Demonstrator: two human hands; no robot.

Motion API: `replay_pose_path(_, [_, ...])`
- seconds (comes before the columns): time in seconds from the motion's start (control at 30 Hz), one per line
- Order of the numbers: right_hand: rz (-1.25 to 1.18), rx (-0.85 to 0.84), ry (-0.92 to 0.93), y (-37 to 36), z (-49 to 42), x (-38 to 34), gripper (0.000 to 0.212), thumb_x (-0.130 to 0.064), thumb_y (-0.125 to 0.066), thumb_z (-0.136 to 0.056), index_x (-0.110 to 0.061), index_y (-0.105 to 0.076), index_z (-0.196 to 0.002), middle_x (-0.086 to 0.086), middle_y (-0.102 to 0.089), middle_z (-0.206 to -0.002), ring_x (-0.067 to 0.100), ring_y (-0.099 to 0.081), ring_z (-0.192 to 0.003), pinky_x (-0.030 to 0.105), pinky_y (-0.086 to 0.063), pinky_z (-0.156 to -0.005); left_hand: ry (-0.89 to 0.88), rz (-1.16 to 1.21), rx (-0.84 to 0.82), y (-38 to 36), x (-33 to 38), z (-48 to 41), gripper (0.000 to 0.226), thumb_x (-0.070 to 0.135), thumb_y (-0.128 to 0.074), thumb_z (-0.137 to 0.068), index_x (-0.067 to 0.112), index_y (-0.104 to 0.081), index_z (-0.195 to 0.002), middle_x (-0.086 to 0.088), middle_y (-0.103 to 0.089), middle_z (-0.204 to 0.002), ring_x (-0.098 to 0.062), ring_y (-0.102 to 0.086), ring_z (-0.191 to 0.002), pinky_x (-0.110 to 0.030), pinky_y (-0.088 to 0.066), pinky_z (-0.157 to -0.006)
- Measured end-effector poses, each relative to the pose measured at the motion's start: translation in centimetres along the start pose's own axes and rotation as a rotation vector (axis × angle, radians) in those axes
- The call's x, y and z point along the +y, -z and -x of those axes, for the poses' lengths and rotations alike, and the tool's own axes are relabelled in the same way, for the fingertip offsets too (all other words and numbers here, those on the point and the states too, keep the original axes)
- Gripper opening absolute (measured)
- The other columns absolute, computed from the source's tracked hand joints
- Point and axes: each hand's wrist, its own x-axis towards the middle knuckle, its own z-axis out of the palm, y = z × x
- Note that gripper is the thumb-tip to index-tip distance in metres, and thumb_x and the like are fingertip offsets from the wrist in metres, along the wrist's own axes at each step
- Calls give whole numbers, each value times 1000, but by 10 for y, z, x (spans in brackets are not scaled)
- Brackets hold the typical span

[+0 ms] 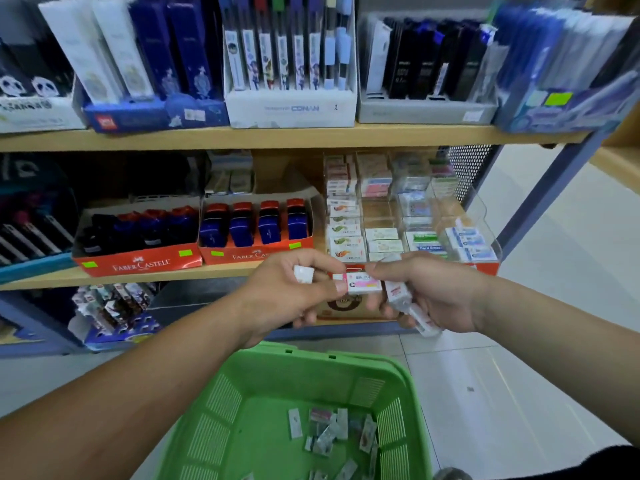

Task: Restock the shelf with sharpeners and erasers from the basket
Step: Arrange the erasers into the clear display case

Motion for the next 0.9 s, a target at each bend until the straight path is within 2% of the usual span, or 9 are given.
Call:
replay_pose_path(0.13, [49, 106, 0, 16, -2, -5, 30, -40, -71, -96, -10, -70, -96, 11, -67, -73, 18, -57, -57, 26, -40, -47, 18, 1, 45, -10, 5, -17, 20, 16, -83, -85, 11, -73, -102, 1, -68, -72, -15, -53, -51, -25, -39, -43])
replay_pose_path(0.23, [49, 234, 25, 38, 1, -7, 40, -43, -74, -94, -9, -64, -114, 13, -65, -68, 20, -56, -54, 26, -41, -45, -3, -41, 111, -17, 11, -28, 17, 17, -83, -86, 14, -72, -99, 2, -70, -74, -17, -55, -53, -26, -39, -47])
replay_pose_path(0.3, [8, 258, 65, 50, 5, -5, 39, -44, -71, -96, -14, -61, -118, 13, -66, -69, 20, -57, -52, 26, -41, -44, -36, -91, 145, -24, 18, -36, 14, 18, -81, -88, 17, -72, -99, -2, -68, -78, -16, -57, -53, -24, -42, -46])
replay_pose_path(0.37, [-19, 307, 118, 59, 10, -5, 38, -47, -69, -97, -16, -60, -118, 13, -67, -70, 21, -59, -51, 25, -42, -43, -62, -127, 190, -32, 25, -47, 11, 19, -78, -91, 21, -72, -100, 2, -67, -79, -14, -58, -51, -20, -44, -46])
replay_pose_path(0.53, [-141, 742, 227, 99, 28, -5, 36, -53, -61, -100, -18, -62, -111, 11, -77, -78, 28, -75, -64, 36, -60, -57, -120, -182, 224, -67, 45, -85, 7, 23, -79, -91, 24, -73, -95, 1, -68, -81, -8, -58, -49, -22, -51, -49])
replay_pose_path(0.6, [-234, 844, 202, 115, 34, -1, 28, -38, -57, -104, -14, -57, -118, 14, -73, -81, 22, -74, -56, 28, -53, -47, -160, -201, 190, -87, 55, -103, 8, 20, -79, -90, 22, -72, -94, 6, -66, -75, -9, -57, -50, -22, -51, -48])
replay_pose_path(0.7, [-336, 829, 158, 125, 41, 8, 26, -19, -51, -104, -8, -51, -127, 18, -66, -86, 16, -65, -41, 20, -41, -33, -247, -279, 140, -119, 68, -135, 8, 13, -78, -91, 15, -72, -95, 13, -62, -83, -12, -54, -50, -20, -46, -47])
replay_pose_path(0.8, [-384, 768, 176, 132, 42, 16, 23, -15, -50, -103, -7, -47, -125, 27, -68, -107, 15, -65, -40, 22, -42, -33, -294, -387, 108, -145, 73, -164, 7, 11, -77, -91, 15, -71, -94, 4, -65, -89, 1, -50, -44, -15, -42, -45])
replay_pose_path(0.9, [-396, 766, 189, 140, 40, 22, 25, -19, -52, -104, -11, -46, -126, 27, -69, -112, 18, -69, -45, 22, -44, -37, -329, -578, 105, -159, 73, -178, 5, 18, -75, -93, 22, -73, -95, 11, -64, -104, 3, -54, -63, -7, -34, -47])
